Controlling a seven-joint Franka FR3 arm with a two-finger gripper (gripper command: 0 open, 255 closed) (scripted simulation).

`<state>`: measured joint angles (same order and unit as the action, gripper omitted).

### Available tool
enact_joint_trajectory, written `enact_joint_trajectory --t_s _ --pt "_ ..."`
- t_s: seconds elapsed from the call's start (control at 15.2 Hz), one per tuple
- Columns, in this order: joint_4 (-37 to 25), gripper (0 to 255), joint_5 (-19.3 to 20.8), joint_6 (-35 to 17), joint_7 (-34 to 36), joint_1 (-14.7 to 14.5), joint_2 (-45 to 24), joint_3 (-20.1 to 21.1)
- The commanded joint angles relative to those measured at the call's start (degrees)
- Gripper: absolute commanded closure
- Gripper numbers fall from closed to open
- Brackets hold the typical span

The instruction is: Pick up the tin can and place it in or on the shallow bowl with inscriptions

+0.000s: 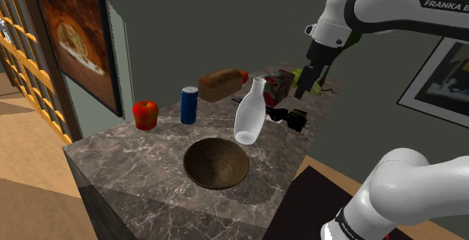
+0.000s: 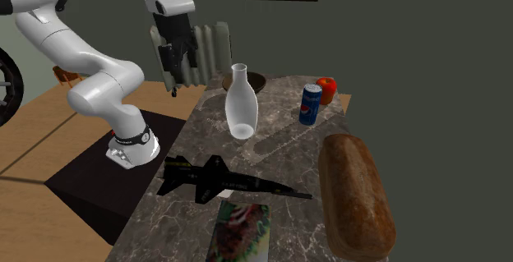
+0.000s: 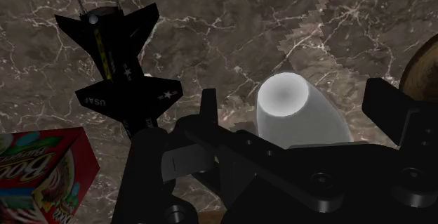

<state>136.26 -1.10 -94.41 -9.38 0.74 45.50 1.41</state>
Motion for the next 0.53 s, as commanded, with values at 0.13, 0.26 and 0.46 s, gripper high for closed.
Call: enact_joint_trajectory --t_s 0.13,0.26,0.46 --pt "-1.83 0 -0.74 -2.09 1.34 -0.42 -4.14 1.35" --pt "-3.94 0 -1.32 -3.98 2.67 -0.76 -8.35 2.67" --pt "-7.64 0 -1.84 -6.40 4.66 -1.18 -14.77 4.56"
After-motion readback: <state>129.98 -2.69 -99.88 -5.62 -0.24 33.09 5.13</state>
